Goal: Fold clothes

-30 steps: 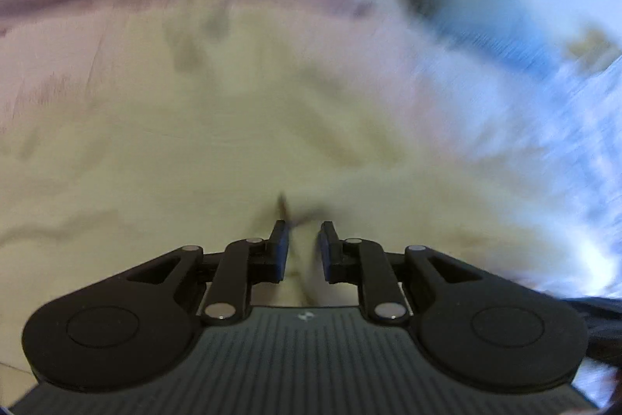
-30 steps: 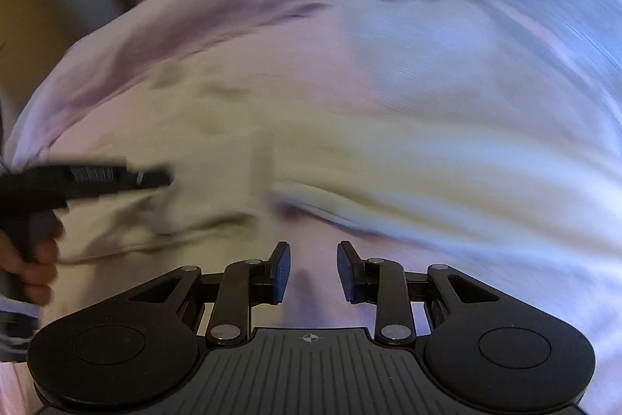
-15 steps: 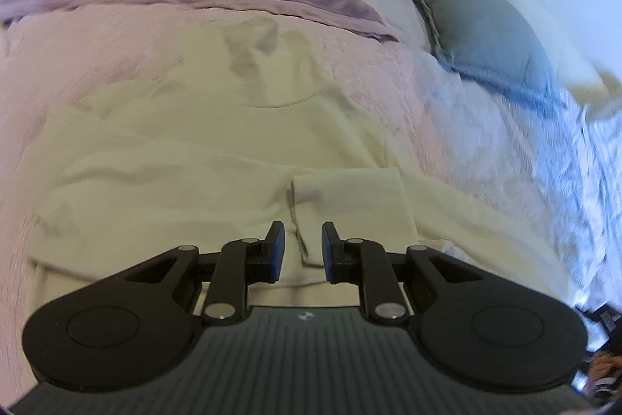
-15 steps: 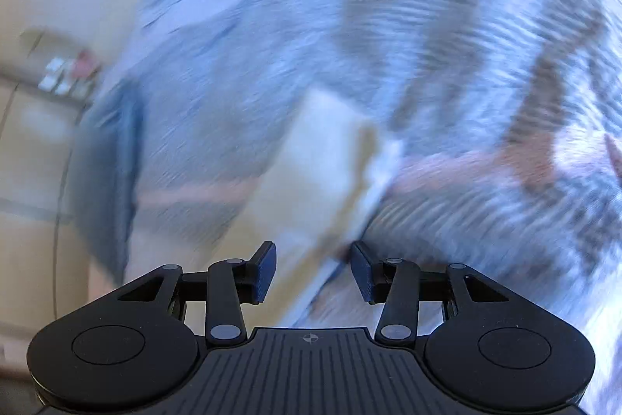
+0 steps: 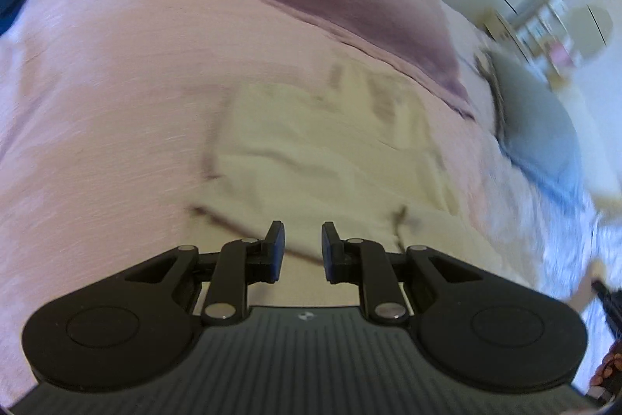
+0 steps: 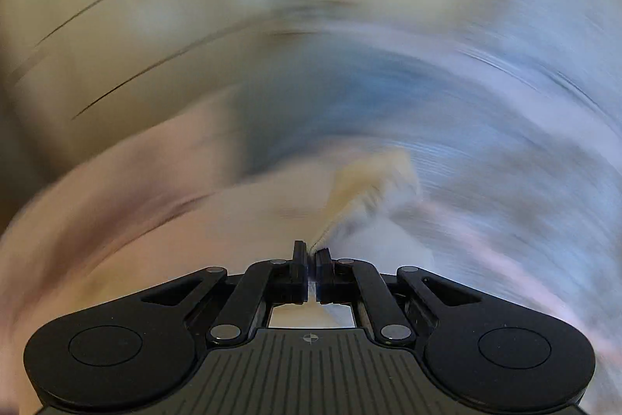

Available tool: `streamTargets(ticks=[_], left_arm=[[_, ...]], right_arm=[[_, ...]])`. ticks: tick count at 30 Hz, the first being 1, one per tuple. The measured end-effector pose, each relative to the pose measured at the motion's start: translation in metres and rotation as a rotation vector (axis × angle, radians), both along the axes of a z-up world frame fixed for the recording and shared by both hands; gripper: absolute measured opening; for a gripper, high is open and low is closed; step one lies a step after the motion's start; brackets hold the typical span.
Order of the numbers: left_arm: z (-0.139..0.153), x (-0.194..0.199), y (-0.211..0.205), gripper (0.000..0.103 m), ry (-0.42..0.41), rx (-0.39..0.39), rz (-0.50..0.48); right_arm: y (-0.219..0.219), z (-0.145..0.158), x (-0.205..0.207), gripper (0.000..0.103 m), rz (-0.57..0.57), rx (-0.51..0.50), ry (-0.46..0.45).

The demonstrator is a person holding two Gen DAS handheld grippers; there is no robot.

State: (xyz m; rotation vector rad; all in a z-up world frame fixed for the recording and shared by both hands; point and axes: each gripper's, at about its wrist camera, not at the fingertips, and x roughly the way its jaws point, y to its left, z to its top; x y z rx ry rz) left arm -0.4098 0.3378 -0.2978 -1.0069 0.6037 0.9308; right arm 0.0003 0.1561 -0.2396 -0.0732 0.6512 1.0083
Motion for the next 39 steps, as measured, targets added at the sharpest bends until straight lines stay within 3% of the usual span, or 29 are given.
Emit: streamTargets(ticks=[4, 6, 7, 8, 9, 10, 15, 18, 21, 23, 24, 25, 27, 35, 39], left_arm=[[-0.003, -0.046, -0.005, 0.015, -0.029, -0.034, 0.084], [-0.01, -0.064, -0.006, 0.016, -0.039, -0.059, 0.122], [-0.014, -0.07, -0.006, 0.016, -0.039, -0.074, 0.138], [-0.018, -0.074, -0.006, 0.016, -0.041, -0.088, 0.15], [-0.021, -0.076, -0.005, 0.016, -0.049, -0.097, 0.152], [-0.023, -0.076, -0.003, 0.019, -0.062, -0.1, 0.149], [-0.039, -0.057, 0.006, 0.033, -0.114, -0.134, 0.09], [-0.054, -0.035, 0.013, 0.041, -0.127, -0.175, 0.065], [-0.072, -0.016, 0.018, 0.042, -0.095, -0.186, 0.072], [-0.061, -0.014, 0.023, 0.036, -0.085, -0.131, 0.049], [-0.051, -0.014, 0.026, 0.012, -0.081, -0.095, 0.035], [-0.042, -0.014, 0.029, 0.005, -0.077, -0.06, 0.021], [-0.023, -0.014, 0.035, 0.004, -0.069, 0.012, -0.007], [0.051, -0.015, 0.06, 0.004, -0.037, 0.297, -0.118], [0.042, -0.03, 0.079, 0.004, 0.033, 0.276, -0.087]], right_arm=[[0.066, 0.008, -0.161, 0.002, 0.438, 0.043, -0.168], [0.092, -0.017, -0.22, 0.005, 0.615, -0.053, -0.149], [0.105, -0.031, -0.249, 0.017, 0.7, -0.109, -0.141], [0.113, -0.054, -0.272, 0.027, 0.748, -0.23, -0.143], [0.12, -0.075, -0.294, 0.034, 0.792, -0.346, -0.145], [0.116, -0.09, -0.304, 0.034, 0.811, -0.4, -0.146], [0.089, -0.112, -0.268, 0.035, 0.741, -0.505, -0.072], [0.072, -0.115, -0.218, 0.035, 0.625, -0.531, -0.023], [0.069, -0.11, -0.178, 0.038, 0.501, -0.54, 0.035], [0.057, -0.107, -0.16, 0.038, 0.456, -0.517, 0.095], [0.052, -0.105, -0.155, 0.038, 0.436, -0.499, 0.131], [0.047, -0.104, -0.151, 0.038, 0.417, -0.482, 0.164], [0.042, -0.101, -0.152, 0.038, 0.402, -0.468, 0.173], [0.048, -0.091, -0.16, 0.038, 0.453, -0.397, 0.046], [0.068, -0.09, -0.17, 0.038, 0.506, -0.319, -0.012]])
